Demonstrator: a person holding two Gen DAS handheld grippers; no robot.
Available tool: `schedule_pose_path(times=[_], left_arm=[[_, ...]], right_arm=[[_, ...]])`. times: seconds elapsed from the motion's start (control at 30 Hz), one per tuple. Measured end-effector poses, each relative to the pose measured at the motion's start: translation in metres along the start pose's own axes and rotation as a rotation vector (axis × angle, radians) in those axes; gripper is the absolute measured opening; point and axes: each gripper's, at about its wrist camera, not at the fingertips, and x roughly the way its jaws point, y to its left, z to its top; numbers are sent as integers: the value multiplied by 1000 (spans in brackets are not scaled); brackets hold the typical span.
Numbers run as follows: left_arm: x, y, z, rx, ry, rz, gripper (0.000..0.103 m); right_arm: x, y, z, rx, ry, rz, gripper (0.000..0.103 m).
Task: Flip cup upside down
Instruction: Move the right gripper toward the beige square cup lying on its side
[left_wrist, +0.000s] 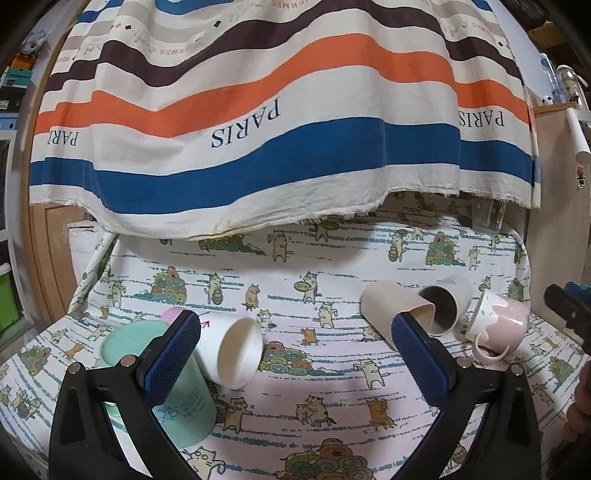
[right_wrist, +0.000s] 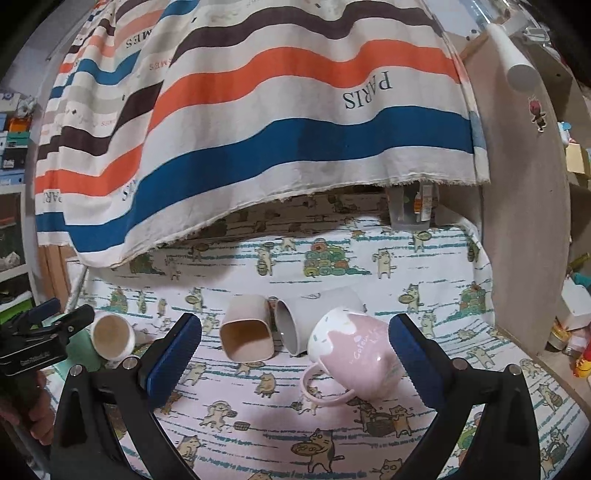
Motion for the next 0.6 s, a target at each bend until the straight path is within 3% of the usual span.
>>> schedule_pose_path(times=[0.13, 0.3, 0.4, 0.6], left_arm=[[-3, 1, 1, 4, -24, 12, 103], [-11, -1, 3, 29, -72, 21, 103], [-14, -2, 4, 35, -86, 24, 103], [-3, 0, 4, 25, -21, 30, 103]], right_arm=[[-5, 5, 0, -27, -30, 31, 102], [0, 4, 0, 8, 23, 146, 102], [7, 5, 3, 8, 68, 96, 102], [31, 18, 26, -11, 219, 94, 102]])
